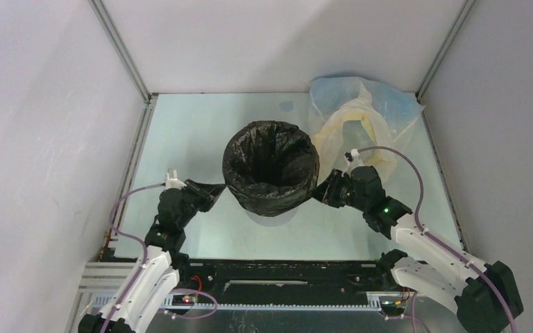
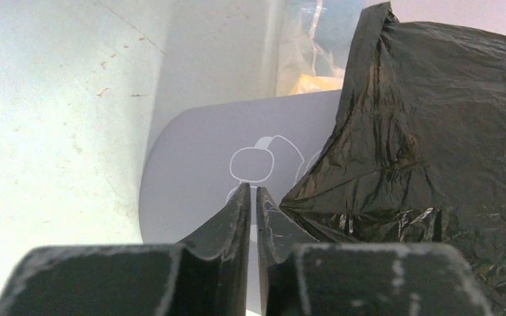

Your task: Put the trash bags into the trash bin

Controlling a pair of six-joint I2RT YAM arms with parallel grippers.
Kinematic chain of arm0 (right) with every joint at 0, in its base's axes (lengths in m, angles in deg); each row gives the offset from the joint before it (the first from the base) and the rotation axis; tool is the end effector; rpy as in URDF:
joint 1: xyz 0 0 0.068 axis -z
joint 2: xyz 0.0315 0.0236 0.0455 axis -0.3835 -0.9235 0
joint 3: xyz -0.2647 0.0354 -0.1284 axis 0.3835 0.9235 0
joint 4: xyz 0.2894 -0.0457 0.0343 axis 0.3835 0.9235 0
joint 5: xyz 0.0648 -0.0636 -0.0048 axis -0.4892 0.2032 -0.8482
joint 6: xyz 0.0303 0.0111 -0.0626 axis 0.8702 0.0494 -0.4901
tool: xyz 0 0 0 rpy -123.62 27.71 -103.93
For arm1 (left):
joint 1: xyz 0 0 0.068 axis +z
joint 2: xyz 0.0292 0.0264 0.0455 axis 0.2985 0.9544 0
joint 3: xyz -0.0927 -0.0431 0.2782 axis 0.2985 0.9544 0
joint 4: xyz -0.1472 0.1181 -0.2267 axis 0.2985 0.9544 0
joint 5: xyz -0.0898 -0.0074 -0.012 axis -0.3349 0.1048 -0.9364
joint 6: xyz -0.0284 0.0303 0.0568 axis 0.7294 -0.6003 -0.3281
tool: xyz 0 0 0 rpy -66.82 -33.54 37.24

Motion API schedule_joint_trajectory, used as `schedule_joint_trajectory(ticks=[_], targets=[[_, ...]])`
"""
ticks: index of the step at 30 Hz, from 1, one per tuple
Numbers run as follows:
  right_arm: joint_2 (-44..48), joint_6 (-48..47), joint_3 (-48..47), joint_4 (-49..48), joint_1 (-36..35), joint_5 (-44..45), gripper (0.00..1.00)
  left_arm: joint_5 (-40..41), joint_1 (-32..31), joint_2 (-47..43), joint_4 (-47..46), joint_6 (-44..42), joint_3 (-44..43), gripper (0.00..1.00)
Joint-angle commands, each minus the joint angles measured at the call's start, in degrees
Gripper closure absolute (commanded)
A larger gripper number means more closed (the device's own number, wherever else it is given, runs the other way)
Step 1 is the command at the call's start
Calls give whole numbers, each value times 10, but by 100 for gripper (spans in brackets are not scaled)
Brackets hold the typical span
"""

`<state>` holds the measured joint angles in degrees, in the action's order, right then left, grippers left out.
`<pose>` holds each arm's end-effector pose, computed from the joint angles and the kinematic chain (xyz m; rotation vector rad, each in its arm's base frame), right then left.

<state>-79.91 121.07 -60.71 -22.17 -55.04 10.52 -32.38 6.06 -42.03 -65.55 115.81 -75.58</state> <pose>0.1984 0.1402 0.2206 0.2072 2.2461 1.0485 0.1785 -0.0474 0.1800 -0.8504 1.8504 -1.1212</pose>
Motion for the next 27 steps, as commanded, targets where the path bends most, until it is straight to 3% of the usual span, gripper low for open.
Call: schedule_joint_trajectory(ticks=[1, 6, 11, 19, 20, 22, 27], targets=[[44, -44, -1, -2, 15, 18, 70, 42, 4, -21, 60, -64, -43, 83], [105, -82, -11, 45, 37, 47, 54, 112, 4, -57, 176, -116, -90, 69], [143, -145, -72, 122, 38, 98, 52, 140, 4, -80, 210, -143, -114, 63], [134, -263, -219, 216, 3, 160, 72, 69, 4, -46, 211, -188, -166, 55], [129, -276, -232, 217, -4, 148, 77, 59, 4, -39, 209, -188, -169, 53], [108, -297, -269, 220, -17, 125, 100, 44, 4, -27, 203, -188, -174, 52], [6, -347, -366, 268, -116, 149, 100, 47, 4, -17, 207, -218, -184, 52]])
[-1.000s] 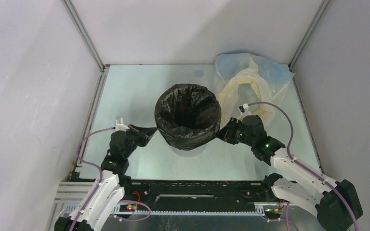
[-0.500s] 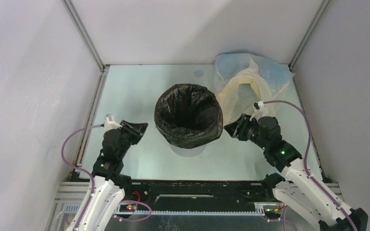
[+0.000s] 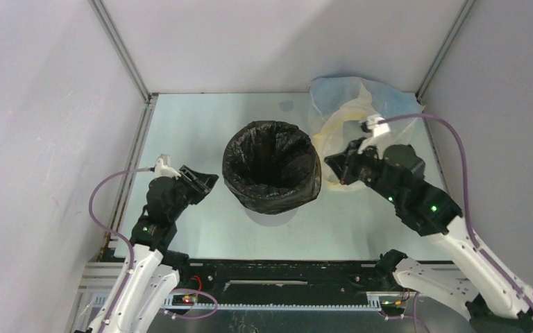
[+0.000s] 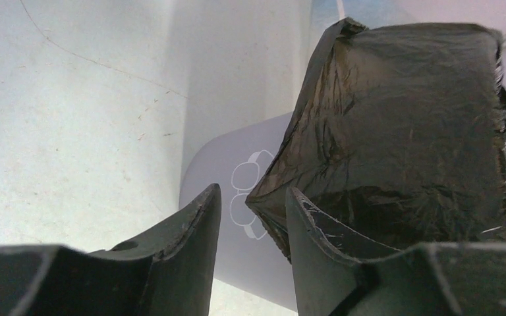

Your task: Put the trash bags into the trash bin

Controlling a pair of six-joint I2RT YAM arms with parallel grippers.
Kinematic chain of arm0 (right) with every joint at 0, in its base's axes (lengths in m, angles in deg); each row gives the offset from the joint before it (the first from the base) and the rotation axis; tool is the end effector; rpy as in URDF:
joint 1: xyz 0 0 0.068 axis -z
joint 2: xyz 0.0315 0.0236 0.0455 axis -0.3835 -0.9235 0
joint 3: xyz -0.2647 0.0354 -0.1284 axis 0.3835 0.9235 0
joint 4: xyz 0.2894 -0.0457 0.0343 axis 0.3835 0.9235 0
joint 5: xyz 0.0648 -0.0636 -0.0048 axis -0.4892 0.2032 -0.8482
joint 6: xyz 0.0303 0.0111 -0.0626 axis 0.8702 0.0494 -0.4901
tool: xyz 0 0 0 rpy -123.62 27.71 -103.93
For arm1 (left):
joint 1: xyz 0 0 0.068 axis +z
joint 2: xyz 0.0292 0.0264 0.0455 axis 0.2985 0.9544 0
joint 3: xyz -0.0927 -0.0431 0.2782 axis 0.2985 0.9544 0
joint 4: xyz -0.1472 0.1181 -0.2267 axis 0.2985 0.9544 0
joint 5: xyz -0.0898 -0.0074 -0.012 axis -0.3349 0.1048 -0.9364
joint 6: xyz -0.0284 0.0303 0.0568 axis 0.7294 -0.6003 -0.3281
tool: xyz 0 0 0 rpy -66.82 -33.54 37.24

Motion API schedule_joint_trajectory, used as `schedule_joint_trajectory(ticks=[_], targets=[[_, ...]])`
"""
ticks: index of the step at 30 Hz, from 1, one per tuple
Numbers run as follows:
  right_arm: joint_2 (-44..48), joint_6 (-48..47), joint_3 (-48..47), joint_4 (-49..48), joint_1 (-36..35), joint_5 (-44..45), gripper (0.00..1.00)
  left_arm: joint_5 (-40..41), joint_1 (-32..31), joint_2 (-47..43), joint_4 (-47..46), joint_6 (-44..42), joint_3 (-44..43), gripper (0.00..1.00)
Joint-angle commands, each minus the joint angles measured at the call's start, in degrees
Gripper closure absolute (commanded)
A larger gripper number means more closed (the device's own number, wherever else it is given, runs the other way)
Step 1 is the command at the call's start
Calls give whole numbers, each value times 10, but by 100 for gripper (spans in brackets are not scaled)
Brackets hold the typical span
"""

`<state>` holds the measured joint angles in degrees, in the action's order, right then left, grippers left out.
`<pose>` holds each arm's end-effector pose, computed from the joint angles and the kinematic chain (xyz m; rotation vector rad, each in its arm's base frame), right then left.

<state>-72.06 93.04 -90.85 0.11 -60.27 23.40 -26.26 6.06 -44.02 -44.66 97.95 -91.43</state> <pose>0.1629 0.1245 0.4134 -0.2415 1.8470 0.7175 0.1750 -0.0406 0.2535 -0.6264 1.9147 -0.8089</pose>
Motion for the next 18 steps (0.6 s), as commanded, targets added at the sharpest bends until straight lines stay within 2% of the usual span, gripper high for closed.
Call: schedule_joint_trajectory(ticks=[1, 9, 13, 18], targets=[[-99, -77, -84, 57, -83, 29, 100, -13, 4, 3, -2, -42, -25, 52], [-321, -131, -252, 162, -162, 34, 100, -57, 4, 41, -39, -65, -20, 57], [-416, -152, -342, 221, -178, 44, 100, -83, 4, 75, -55, -74, -23, 57], [-494, -163, -392, 257, -184, 45, 100, -104, 4, 104, -71, -81, -28, 57]])
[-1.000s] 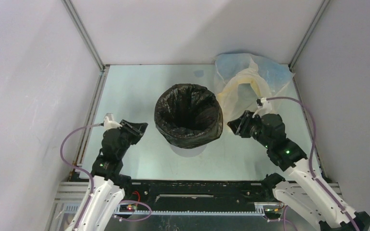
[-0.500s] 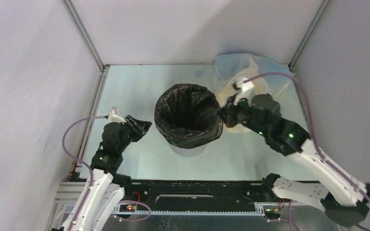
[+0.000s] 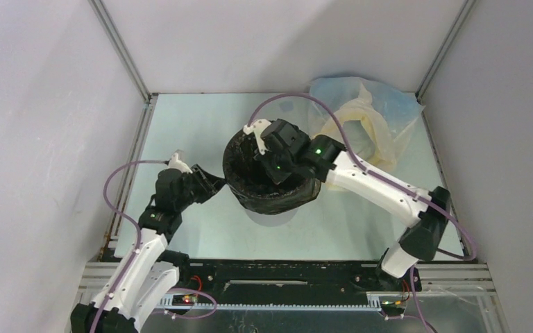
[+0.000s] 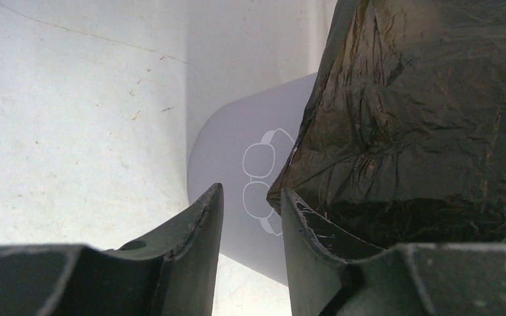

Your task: Put the trash bags into the trash bin

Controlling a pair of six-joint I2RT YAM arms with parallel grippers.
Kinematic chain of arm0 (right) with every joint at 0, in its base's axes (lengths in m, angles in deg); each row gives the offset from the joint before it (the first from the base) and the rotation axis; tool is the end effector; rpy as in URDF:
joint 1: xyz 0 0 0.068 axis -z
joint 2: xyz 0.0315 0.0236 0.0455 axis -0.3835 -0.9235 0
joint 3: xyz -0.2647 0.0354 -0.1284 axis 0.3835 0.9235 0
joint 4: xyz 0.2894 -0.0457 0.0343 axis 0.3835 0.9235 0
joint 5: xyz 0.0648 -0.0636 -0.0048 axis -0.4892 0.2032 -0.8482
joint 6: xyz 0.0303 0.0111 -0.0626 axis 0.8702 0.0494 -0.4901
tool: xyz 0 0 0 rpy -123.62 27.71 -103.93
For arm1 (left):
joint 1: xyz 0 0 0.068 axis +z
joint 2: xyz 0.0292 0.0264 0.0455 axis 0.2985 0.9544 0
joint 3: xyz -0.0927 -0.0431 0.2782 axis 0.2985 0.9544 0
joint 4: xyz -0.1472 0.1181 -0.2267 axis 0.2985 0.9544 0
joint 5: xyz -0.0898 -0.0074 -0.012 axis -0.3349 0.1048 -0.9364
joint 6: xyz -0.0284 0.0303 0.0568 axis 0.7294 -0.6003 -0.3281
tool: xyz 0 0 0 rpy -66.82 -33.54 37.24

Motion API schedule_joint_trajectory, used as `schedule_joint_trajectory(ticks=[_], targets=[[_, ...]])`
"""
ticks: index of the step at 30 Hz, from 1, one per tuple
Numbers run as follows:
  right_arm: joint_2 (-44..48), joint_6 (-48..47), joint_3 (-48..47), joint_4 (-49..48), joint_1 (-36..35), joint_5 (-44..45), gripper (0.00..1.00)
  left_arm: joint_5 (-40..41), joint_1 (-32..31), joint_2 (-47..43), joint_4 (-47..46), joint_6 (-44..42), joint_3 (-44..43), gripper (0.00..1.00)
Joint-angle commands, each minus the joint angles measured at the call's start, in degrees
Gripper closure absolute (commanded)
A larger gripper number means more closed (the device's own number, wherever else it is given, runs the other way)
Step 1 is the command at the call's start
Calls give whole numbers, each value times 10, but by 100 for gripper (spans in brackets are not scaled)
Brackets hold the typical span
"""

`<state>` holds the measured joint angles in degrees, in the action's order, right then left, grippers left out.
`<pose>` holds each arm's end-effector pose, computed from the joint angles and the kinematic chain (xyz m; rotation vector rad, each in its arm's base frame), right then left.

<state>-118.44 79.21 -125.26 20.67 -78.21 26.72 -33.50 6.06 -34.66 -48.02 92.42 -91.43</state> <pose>0.2295 0.3280 0.3752 -0.9378 2.2233 0.4380 0.1964 -0.0521 0.2330 -0.4895 2.0705 -0.8360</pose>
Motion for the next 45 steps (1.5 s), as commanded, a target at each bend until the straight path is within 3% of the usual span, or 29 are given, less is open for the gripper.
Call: schedule_joint_trajectory(ticks=[1, 12, 45], targets=[[-41, -26, -51, 52, -4, 10, 100, -33, 4, 16, -39, -28, -29, 57], [-122, -17, -35, 64, -2, 20, 100, -59, 4, 58, -70, -30, -32, 59], [-226, 12, 76, -14, 24, -74, 100, -87, 4, 73, -94, -21, -45, 61]])
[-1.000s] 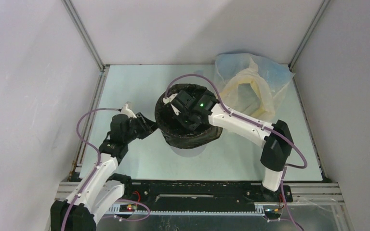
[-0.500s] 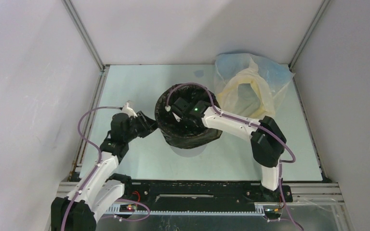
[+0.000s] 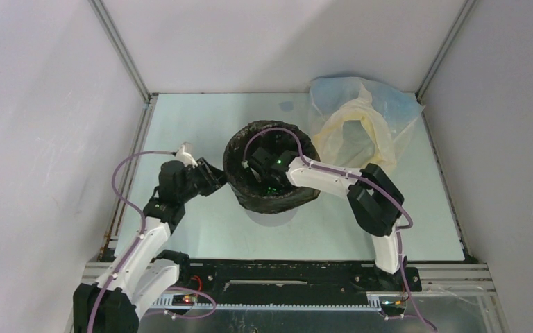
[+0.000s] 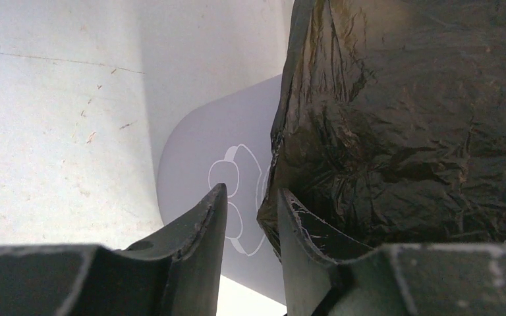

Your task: Put the trash bags into the trash bin

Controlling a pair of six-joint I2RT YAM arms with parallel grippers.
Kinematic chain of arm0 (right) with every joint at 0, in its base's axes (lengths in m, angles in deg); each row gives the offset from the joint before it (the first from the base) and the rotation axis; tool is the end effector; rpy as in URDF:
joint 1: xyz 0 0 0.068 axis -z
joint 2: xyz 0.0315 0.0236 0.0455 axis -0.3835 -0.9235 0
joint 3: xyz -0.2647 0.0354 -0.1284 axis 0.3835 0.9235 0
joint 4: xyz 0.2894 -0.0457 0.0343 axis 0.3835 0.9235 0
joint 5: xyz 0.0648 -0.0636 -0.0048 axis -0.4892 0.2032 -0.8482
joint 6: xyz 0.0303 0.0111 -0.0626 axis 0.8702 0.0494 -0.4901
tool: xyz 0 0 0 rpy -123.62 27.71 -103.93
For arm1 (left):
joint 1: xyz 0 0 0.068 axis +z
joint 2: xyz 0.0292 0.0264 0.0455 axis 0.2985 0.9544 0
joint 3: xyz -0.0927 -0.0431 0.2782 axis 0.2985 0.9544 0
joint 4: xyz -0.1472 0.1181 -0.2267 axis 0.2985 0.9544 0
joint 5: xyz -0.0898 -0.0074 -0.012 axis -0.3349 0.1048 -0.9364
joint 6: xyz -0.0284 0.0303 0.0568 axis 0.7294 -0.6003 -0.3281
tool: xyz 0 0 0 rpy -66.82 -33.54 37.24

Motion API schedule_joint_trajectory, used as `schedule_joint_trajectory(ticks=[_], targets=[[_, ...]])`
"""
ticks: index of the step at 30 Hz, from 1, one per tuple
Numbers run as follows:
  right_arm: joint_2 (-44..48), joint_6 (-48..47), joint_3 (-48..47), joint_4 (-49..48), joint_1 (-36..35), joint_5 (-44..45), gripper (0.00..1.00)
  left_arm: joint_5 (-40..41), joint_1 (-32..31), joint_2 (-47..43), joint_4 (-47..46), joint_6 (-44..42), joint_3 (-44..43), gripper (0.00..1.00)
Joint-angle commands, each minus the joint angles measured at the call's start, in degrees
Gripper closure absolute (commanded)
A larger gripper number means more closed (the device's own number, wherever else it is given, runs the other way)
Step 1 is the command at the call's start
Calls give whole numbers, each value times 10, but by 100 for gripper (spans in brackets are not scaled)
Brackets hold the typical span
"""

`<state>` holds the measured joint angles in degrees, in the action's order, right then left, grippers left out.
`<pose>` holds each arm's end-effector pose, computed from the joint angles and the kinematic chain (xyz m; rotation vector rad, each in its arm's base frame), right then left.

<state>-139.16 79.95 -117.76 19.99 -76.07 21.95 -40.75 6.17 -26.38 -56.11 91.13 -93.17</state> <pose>0.2653 0.3593 0.1813 -1.0984 2.6709 0.2260 0.2206 -0.0637 0.2342 -0.3759 2.0790 -0.9527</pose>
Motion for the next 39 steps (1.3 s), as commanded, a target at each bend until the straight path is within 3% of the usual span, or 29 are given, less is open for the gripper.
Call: schedule_joint_trajectory(ticks=[1, 10, 22, 39], targets=[[-23, 3, 1, -5, 2, -28, 100, -13, 3, -12, -10, -8, -29, 61], [-57, 8, 11, -13, 7, -50, 100, 0, 3, -36, 33, -18, -43, 61], [-102, 10, 12, -26, 16, -69, 100, 41, 3, -76, 161, -70, -116, 60], [-7, 21, -10, 13, 3, -33, 100, 93, 3, -149, 240, -85, -205, 57]])
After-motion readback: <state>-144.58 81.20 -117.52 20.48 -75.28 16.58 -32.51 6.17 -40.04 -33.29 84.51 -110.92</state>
